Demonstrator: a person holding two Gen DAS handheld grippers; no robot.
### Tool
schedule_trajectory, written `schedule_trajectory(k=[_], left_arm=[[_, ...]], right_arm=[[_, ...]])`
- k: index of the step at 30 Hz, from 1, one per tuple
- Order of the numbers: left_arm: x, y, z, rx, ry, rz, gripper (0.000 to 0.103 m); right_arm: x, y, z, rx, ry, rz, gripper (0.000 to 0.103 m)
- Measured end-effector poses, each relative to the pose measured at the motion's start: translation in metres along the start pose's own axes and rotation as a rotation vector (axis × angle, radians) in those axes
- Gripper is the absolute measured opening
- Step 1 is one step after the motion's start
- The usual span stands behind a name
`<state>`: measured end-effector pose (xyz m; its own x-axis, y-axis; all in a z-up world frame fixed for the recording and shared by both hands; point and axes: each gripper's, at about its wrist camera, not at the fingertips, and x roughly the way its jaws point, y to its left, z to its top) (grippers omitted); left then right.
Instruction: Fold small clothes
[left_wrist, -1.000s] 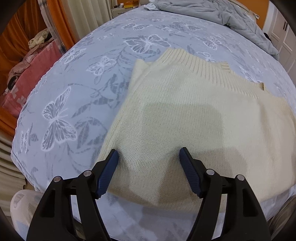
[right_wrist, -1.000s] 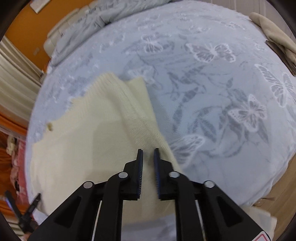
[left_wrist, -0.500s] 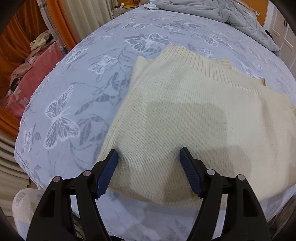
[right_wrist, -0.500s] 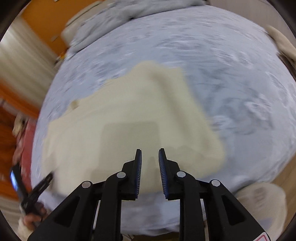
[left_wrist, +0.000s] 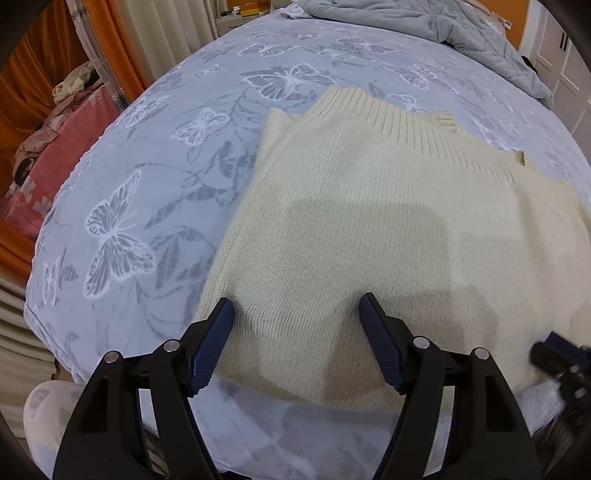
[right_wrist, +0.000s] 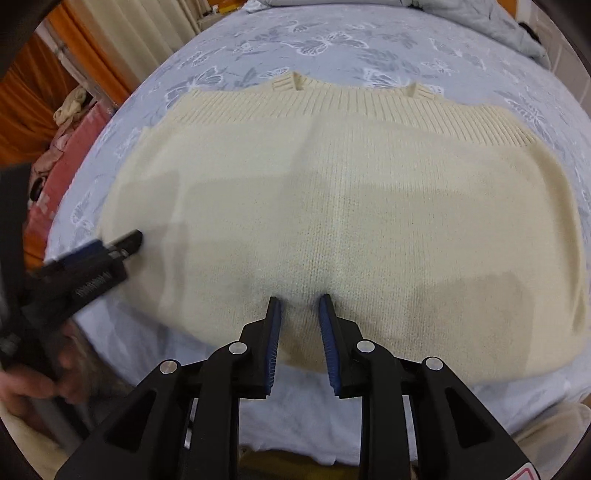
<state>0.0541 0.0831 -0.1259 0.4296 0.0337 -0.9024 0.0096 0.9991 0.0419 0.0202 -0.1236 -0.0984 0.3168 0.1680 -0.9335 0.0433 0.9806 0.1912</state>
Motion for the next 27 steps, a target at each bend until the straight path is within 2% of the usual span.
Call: schedule_trajectory(k=[4, 6, 8, 10, 11, 13, 16, 17, 18, 19, 20, 21, 22, 24, 25, 26, 27], left_arm=[[0.000, 0.002, -0.002, -0.001, -0.012, -0.017, 0.068], [0.001, 0.002, -0.002, -0.002, -0.016, -0.016, 0.069], [0.001, 0.002, -0.003, -0.002, -0.019, -0.017, 0.069], [0.001, 0.002, -0.003, 0.002, -0.018, -0.025, 0.069], [0.002, 0.004, -0.003, 0.002, -0.016, -0.030, 0.069], [0.002, 0.007, -0.003, 0.000, -0.014, -0.050, 0.069], [0.003, 0.009, -0.004, 0.007, -0.022, -0.064, 0.070], [0.003, 0.009, -0.005, 0.007, -0.026, -0.063, 0.070], [0.004, 0.007, -0.005, 0.007, -0.030, -0.058, 0.071], [0.005, 0.006, -0.005, 0.006, -0.032, -0.048, 0.072], [0.004, 0.005, -0.006, 0.005, -0.032, -0.043, 0.072], [0.004, 0.003, -0.006, 0.006, -0.029, -0.036, 0.072], [0.003, 0.003, -0.005, 0.005, -0.026, -0.034, 0.072], [-0.003, 0.009, -0.004, -0.021, -0.017, -0.065, 0.072], [-0.007, 0.012, -0.005, -0.035, -0.018, -0.080, 0.072], [-0.015, 0.017, -0.009, -0.061, -0.030, -0.102, 0.072], [-0.020, 0.021, -0.013, -0.082, -0.046, -0.113, 0.073]], right_arm=[[-0.035, -0.004, 0.037, 0.098, -0.106, 0.076, 0.024], [-0.030, -0.006, 0.051, 0.117, -0.107, 0.073, 0.024], [-0.007, -0.009, 0.061, 0.124, -0.065, 0.051, 0.024], [0.041, -0.011, 0.057, 0.112, 0.064, 0.025, 0.021], [0.042, -0.008, 0.057, 0.088, 0.026, 0.017, 0.021], [0.030, -0.001, 0.062, 0.080, 0.031, 0.000, 0.026], [0.004, -0.002, 0.062, 0.100, -0.050, 0.050, 0.025], [-0.003, -0.007, 0.057, 0.112, -0.069, 0.041, 0.025], [-0.001, -0.012, 0.052, 0.124, -0.061, 0.035, 0.026], [0.007, -0.017, 0.046, 0.131, -0.022, 0.026, 0.029], [0.022, -0.025, 0.037, 0.117, 0.036, 0.025, 0.027], [0.019, -0.031, 0.033, 0.113, 0.006, 0.051, 0.028], [0.006, -0.038, 0.030, 0.147, -0.010, 0.070, 0.033], [-0.019, -0.049, 0.024, 0.197, -0.053, 0.054, 0.035], [-0.040, -0.062, 0.016, 0.213, -0.116, 0.038, 0.043], [-0.053, -0.075, 0.009, 0.232, -0.158, 0.009, 0.058], [-0.063, -0.091, 0.001, 0.260, -0.190, -0.031, 0.062]])
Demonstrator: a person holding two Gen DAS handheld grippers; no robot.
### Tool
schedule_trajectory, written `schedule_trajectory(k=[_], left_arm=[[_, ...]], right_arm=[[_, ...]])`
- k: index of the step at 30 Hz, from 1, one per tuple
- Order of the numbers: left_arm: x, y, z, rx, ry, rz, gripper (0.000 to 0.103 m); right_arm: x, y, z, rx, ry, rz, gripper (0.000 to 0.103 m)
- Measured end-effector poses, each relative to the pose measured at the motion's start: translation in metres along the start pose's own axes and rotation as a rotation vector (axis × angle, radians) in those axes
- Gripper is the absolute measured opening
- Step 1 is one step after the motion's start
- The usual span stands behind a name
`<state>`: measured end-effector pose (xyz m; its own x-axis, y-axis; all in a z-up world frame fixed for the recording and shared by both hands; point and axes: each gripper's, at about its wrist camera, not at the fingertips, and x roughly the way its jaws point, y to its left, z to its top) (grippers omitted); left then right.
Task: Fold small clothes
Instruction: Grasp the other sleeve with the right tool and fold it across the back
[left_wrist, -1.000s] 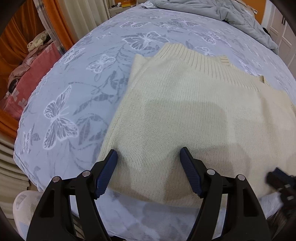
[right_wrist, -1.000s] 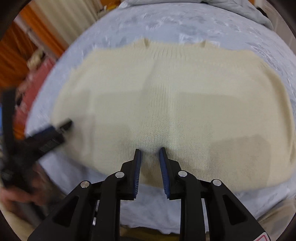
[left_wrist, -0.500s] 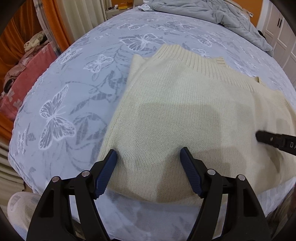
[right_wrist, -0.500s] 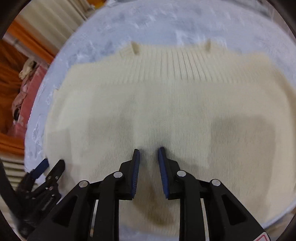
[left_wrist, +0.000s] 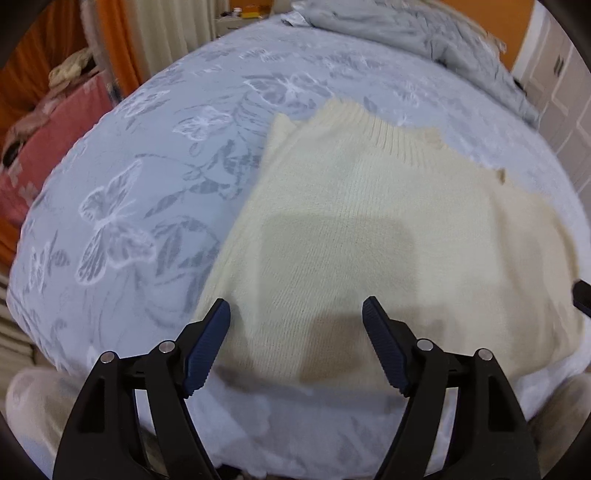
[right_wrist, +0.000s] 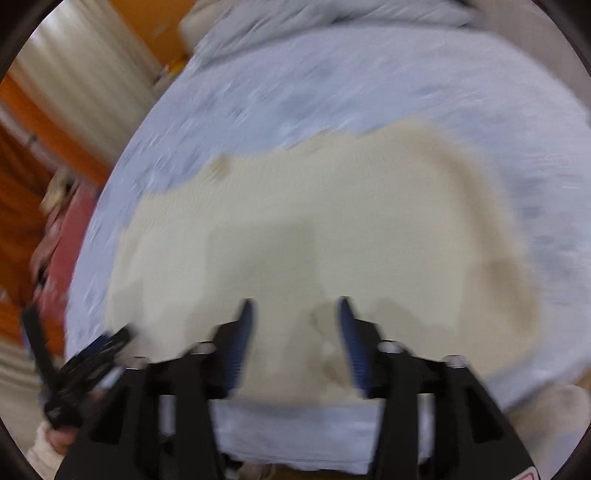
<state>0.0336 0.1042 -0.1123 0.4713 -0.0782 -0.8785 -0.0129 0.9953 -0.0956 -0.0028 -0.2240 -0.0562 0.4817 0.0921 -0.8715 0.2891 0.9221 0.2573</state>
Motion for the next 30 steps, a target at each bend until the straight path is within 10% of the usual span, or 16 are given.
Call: schedule_trajectory(k=[4, 7, 11, 16, 22, 27, 30], left_arm=[[-0.008, 0.015, -0.022, -0.049, -0.027, 0.063, 0.087], [0.006, 0.033, -0.029, -0.154, 0.047, 0.058, 0.089], [0.003, 0.040, -0.029, -0.199, 0.036, 0.082, 0.088], [-0.012, 0.045, -0.035, -0.219, 0.011, 0.087, 0.087], [-0.008, 0.046, -0.033, -0.240, 0.023, 0.106, 0.087], [-0.034, 0.027, -0.029, -0.163, -0.051, 0.114, 0.087], [-0.045, 0.003, -0.018, -0.110, -0.085, 0.074, 0.088]], right_arm=[[-0.019, -0.093, -0.009, 0.186, -0.049, -0.189, 0.065], [-0.012, -0.144, -0.019, 0.309, -0.018, -0.178, 0.065], [0.014, -0.161, -0.025, 0.422, 0.075, -0.012, 0.014], [-0.029, -0.146, -0.030, 0.370, -0.069, 0.017, 0.012], [0.015, -0.154, -0.029, 0.394, 0.136, -0.114, 0.018], [-0.033, -0.128, -0.019, 0.360, -0.046, -0.160, 0.024], [-0.034, -0.083, -0.009, 0.249, -0.062, -0.039, 0.024]])
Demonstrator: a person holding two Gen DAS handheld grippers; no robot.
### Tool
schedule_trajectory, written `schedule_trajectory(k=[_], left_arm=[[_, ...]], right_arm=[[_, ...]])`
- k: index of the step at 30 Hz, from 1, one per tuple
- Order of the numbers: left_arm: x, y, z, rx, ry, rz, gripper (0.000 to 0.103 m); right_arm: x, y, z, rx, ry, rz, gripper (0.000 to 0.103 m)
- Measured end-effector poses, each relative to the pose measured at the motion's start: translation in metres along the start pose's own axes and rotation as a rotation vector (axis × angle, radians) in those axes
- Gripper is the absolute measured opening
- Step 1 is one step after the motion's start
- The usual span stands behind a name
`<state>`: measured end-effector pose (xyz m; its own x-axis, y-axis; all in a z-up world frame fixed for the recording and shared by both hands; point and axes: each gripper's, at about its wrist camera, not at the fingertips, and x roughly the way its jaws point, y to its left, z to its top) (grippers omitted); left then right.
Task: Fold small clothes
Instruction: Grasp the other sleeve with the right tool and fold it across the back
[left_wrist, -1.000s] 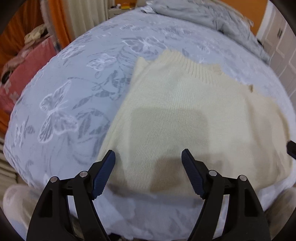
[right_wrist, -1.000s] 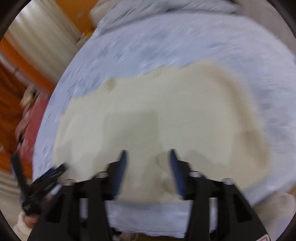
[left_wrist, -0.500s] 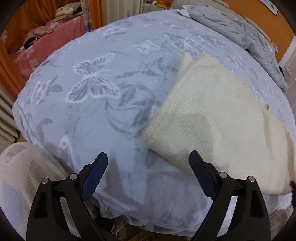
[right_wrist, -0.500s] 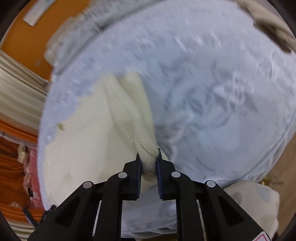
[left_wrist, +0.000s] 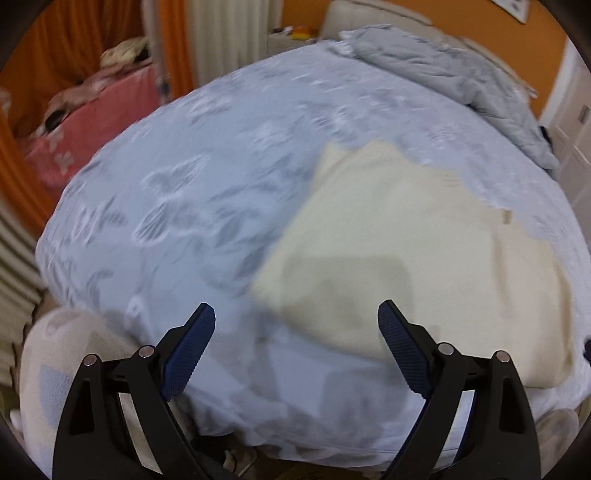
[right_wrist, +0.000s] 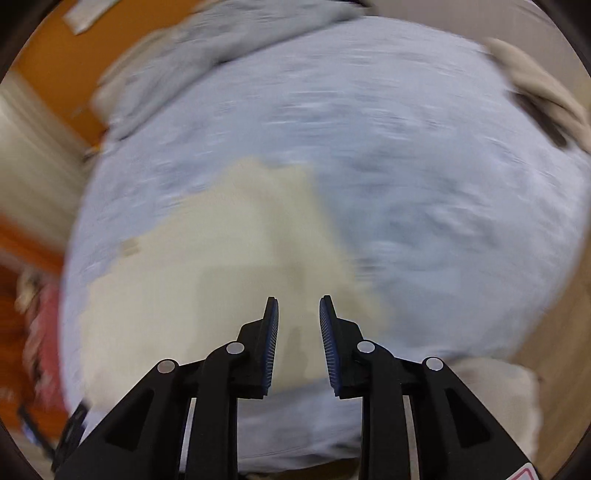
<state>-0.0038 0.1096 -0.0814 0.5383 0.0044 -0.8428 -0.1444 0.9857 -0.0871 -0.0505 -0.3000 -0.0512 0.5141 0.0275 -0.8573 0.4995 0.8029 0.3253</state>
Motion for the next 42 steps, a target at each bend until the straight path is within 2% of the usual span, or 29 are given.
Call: schedule_trajectory(k=[2, 4, 6, 8, 10, 11, 13, 14, 15, 17, 19, 20, 22, 24, 26, 28, 29, 32, 33, 34, 35, 36, 37, 38, 40, 41, 42], left_arm=[[0.001, -0.018, 0.006, 0.044, 0.003, 0.014, 0.088], [0.011, -0.033, 0.011, 0.081, 0.021, 0.076, 0.088], [0.024, -0.036, 0.012, 0.086, 0.062, 0.117, 0.088], [0.038, -0.031, 0.010, 0.074, 0.112, 0.149, 0.088], [0.053, -0.020, 0.005, 0.055, 0.176, 0.174, 0.088], [0.058, -0.015, 0.003, 0.044, 0.198, 0.175, 0.089], [0.060, -0.003, 0.000, 0.009, 0.204, 0.151, 0.089], [0.060, 0.001, -0.001, 0.005, 0.201, 0.141, 0.090], [0.059, 0.002, -0.003, 0.007, 0.200, 0.140, 0.090], [0.060, 0.003, -0.004, 0.010, 0.193, 0.138, 0.091], [0.061, 0.003, -0.004, 0.011, 0.191, 0.143, 0.091], [0.061, 0.003, -0.003, 0.011, 0.192, 0.144, 0.091], [0.061, 0.001, -0.003, 0.012, 0.197, 0.144, 0.091], [0.060, 0.002, -0.003, 0.014, 0.200, 0.141, 0.091], [0.061, 0.003, -0.002, 0.018, 0.198, 0.138, 0.091], [0.062, 0.003, -0.002, 0.025, 0.195, 0.139, 0.092], [0.063, 0.003, -0.002, 0.030, 0.195, 0.141, 0.092], [0.064, 0.002, -0.001, 0.030, 0.197, 0.146, 0.093], [0.064, 0.002, -0.002, 0.028, 0.197, 0.149, 0.093], [0.064, 0.002, -0.002, 0.026, 0.196, 0.151, 0.093], [0.064, 0.001, -0.002, 0.025, 0.195, 0.156, 0.093], [0.064, 0.000, -0.002, 0.026, 0.193, 0.160, 0.093], [0.063, 0.000, -0.003, 0.027, 0.193, 0.163, 0.093], [0.063, -0.001, -0.003, 0.030, 0.193, 0.169, 0.093], [0.062, -0.002, -0.003, 0.041, 0.191, 0.175, 0.093], [0.062, -0.003, -0.002, 0.049, 0.192, 0.181, 0.093], [0.062, -0.003, -0.002, 0.053, 0.192, 0.185, 0.093]], right_arm=[[0.009, 0.045, -0.005, -0.118, 0.038, 0.074, 0.024], [0.024, 0.096, -0.015, -0.239, 0.074, 0.130, 0.024], [0.044, 0.129, -0.022, -0.313, 0.105, 0.144, 0.024], [0.079, 0.156, -0.038, -0.383, 0.179, 0.102, 0.024], [0.111, 0.156, -0.052, -0.428, 0.271, 0.028, 0.025], [0.110, 0.159, -0.054, -0.457, 0.234, 0.015, 0.027], [0.101, 0.163, -0.049, -0.440, 0.242, 0.017, 0.023], [0.092, 0.165, -0.042, -0.409, 0.230, 0.054, 0.018], [0.084, 0.167, -0.037, -0.397, 0.210, 0.077, 0.018], [0.079, 0.168, -0.026, -0.392, 0.164, 0.056, 0.018], [0.099, 0.161, -0.026, -0.392, 0.213, 0.011, 0.018], [0.123, 0.153, -0.032, -0.412, 0.292, -0.032, 0.019], [0.120, 0.154, -0.030, -0.422, 0.268, -0.006, 0.019], [0.107, 0.150, -0.021, -0.372, 0.270, 0.022, 0.019], [0.090, 0.139, -0.008, -0.316, 0.207, 0.054, 0.027], [0.069, 0.113, 0.007, -0.252, 0.103, 0.020, 0.045], [0.062, 0.098, 0.015, -0.229, 0.062, -0.012, 0.058], [0.049, 0.049, 0.035, -0.186, -0.014, -0.152, 0.060], [0.046, 0.012, 0.047, -0.129, -0.023, -0.202, 0.060], [0.045, 0.001, 0.049, -0.108, -0.029, -0.202, 0.058], [0.044, -0.009, 0.052, -0.086, -0.040, -0.195, 0.045], [0.041, -0.022, 0.053, -0.066, -0.047, -0.189, 0.025], [0.042, -0.030, 0.054, -0.041, -0.049, -0.193, 0.018], [0.043, -0.037, 0.052, -0.015, -0.052, -0.194, 0.013], [0.042, -0.050, 0.046, 0.014, -0.036, -0.193, 0.013], [0.050, -0.055, 0.040, 0.017, 0.002, -0.206, 0.013], [0.068, -0.057, 0.034, 0.002, 0.079, -0.245, 0.012]])
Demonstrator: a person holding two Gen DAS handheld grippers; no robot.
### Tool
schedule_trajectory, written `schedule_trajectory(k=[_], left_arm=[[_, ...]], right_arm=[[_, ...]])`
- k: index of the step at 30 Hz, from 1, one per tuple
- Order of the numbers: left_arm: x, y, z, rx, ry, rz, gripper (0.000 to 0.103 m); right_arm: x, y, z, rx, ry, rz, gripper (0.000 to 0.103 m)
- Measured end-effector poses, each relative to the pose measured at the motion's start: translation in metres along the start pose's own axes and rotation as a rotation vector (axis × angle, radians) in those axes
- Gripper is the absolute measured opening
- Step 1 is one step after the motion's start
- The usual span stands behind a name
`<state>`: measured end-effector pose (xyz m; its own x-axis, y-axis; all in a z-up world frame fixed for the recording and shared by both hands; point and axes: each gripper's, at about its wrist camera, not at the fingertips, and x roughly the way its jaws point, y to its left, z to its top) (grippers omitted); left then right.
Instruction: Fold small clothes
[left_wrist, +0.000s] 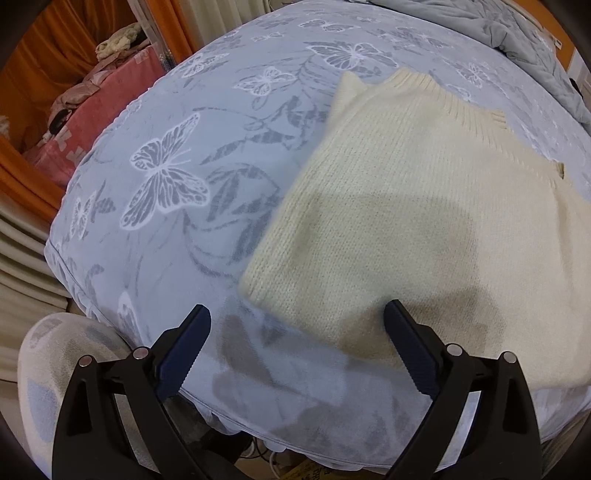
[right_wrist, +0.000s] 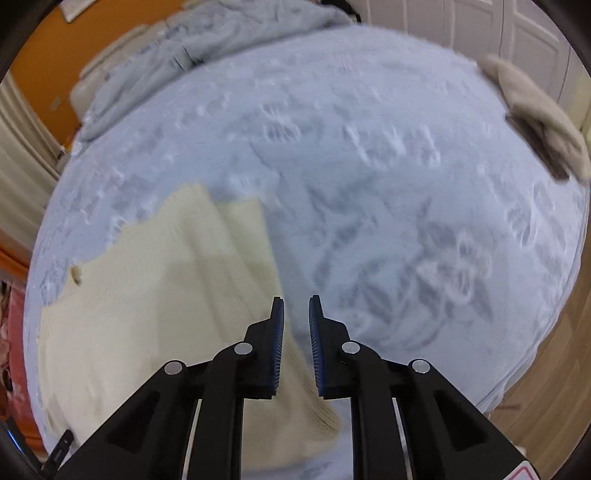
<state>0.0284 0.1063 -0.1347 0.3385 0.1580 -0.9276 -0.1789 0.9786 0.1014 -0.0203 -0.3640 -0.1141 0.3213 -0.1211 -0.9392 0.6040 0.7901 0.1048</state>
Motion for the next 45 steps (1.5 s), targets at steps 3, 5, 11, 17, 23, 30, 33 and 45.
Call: schedule_trajectory(k=[3, 5, 11, 17, 23, 30, 33, 45], left_arm=[[0.000, -0.002, 0.000, 0.010, 0.004, 0.011, 0.093], [-0.002, -0.001, 0.002, 0.008, 0.013, 0.010, 0.093], [-0.006, 0.033, 0.002, -0.237, 0.037, -0.178, 0.092], [0.011, 0.044, 0.002, -0.406, 0.136, -0.260, 0.092], [-0.003, 0.034, 0.002, -0.391, 0.091, -0.276, 0.092], [0.018, 0.033, 0.007, -0.456, 0.136, -0.317, 0.093], [0.018, 0.036, 0.007, -0.465, 0.133, -0.338, 0.094], [0.019, 0.031, 0.005, -0.360, 0.125, -0.330, 0.098]], right_arm=[[0.014, -0.007, -0.002, 0.071, 0.043, -0.002, 0.006], [-0.004, -0.019, -0.002, 0.169, 0.000, 0.090, 0.012], [-0.024, -0.016, -0.011, 0.126, -0.031, 0.236, 0.018], [-0.003, -0.003, -0.017, 0.045, 0.009, 0.134, 0.032], [-0.052, 0.025, -0.041, -0.007, -0.067, 0.263, 0.035], [-0.050, 0.124, -0.069, -0.262, 0.021, 0.353, 0.035], [-0.055, 0.180, -0.071, -0.389, 0.020, 0.363, 0.034], [0.016, 0.274, -0.054, -0.511, 0.111, 0.164, 0.027]])
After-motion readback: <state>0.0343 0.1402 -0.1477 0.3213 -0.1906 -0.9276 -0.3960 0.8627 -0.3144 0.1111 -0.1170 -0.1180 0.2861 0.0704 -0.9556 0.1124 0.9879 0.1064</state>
